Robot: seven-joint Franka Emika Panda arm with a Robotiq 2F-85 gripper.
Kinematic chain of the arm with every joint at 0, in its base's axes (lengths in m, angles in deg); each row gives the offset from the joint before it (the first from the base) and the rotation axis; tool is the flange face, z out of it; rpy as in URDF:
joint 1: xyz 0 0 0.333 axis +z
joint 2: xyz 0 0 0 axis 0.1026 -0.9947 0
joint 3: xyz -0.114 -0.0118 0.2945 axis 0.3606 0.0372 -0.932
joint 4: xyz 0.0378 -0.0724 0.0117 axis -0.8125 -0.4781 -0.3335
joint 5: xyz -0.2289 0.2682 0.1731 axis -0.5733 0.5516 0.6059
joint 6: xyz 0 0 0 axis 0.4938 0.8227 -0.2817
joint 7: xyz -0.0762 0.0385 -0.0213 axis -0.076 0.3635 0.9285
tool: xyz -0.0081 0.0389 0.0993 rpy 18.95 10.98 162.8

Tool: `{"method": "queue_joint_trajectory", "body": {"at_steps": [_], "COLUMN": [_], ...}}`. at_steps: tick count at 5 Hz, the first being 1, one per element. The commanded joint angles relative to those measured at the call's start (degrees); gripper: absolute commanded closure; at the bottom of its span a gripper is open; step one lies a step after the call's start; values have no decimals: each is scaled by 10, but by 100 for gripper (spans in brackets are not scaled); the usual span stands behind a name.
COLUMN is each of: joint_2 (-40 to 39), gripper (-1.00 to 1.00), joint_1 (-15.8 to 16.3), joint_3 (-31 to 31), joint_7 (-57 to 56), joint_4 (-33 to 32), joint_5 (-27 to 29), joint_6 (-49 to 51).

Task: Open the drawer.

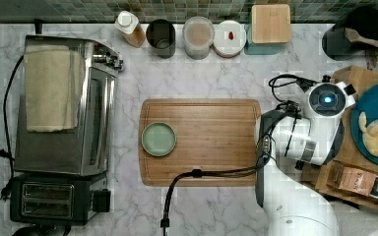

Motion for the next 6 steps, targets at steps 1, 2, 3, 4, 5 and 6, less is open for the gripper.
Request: {"method": "queue_joint_trajectory", "body": {"at_steps": [1, 2, 3, 4, 5, 6], "joint_2": [-35, -31, -27, -4, 9, 17], "gripper": [-100, -100, -100, -100, -100, -100], "joint_1": [-3, 3, 8, 39, 72, 109], "joint_3": [9, 9, -8, -19, -44, -66], "joint_7": [14, 33, 28, 58, 76, 132], "joint_4": [50, 37, 42, 17, -3, -2], "joint_5": [5, 5, 23, 16, 17, 24], "joint_6": [26, 1, 19, 19, 9, 28]}}
